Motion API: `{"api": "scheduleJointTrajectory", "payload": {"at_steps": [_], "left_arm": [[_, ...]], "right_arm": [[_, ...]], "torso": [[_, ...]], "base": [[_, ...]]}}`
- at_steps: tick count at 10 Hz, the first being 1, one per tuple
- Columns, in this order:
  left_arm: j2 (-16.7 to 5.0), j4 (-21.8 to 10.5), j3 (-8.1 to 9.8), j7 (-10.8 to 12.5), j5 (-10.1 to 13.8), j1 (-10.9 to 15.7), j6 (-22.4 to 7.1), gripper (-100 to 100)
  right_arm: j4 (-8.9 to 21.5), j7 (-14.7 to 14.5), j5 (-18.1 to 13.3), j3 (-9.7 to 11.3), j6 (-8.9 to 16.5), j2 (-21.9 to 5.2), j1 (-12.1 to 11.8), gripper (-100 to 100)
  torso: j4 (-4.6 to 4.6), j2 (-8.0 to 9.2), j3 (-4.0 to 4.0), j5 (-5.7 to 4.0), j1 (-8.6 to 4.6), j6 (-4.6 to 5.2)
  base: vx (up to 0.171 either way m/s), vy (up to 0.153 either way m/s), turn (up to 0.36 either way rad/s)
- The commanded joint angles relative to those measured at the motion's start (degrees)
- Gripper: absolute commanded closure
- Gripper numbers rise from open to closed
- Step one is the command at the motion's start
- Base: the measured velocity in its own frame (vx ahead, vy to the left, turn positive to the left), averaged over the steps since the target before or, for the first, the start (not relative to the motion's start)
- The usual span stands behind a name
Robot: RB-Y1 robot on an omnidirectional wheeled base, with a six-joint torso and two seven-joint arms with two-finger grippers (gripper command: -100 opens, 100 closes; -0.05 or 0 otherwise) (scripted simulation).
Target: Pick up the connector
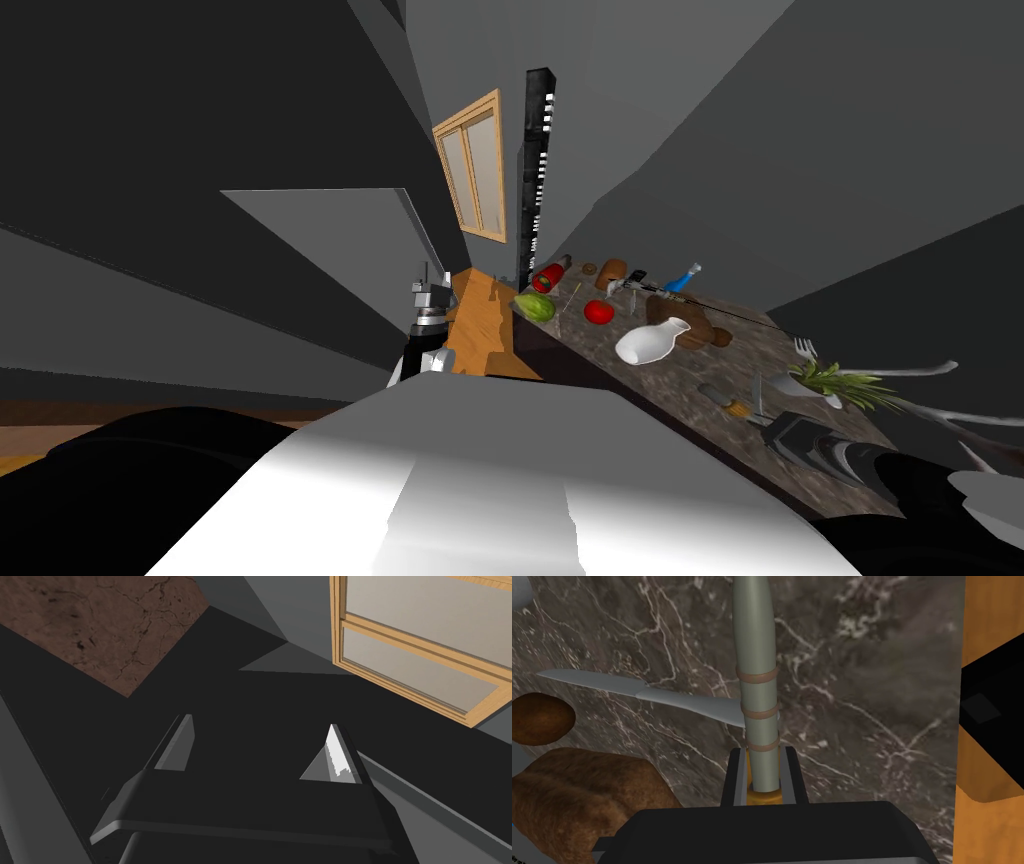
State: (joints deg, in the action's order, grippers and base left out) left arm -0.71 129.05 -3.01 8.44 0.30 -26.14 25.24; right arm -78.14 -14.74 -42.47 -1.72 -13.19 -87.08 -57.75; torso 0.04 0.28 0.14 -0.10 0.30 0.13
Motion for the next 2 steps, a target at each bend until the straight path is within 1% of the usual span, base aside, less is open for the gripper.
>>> {"api": "scheduleJointTrajectory", "payload": {"at_steps": [1,2], "left_arm": [[0.0,0.0,0.0,0.0,0.0,0.0,0.0,0],[0.0,0.0,0.0,0.0,0.0,0.0,0.0,0]], "right_arm": [[0.0,0.0,0.0,0.0,0.0,0.0,0.0,100],[-0.01,0.18,0.03,-0.01,-0.08,-0.16,0.0,0]], "torso": [[0.0,0.0,0.0,0.0,0.0,0.0],[0.0,-0.04,-0.02,-0.03,-0.08,-0.03]], "base": [[-0.017,0.03,-0.028],[-0.003,0.006,0.0]]}}
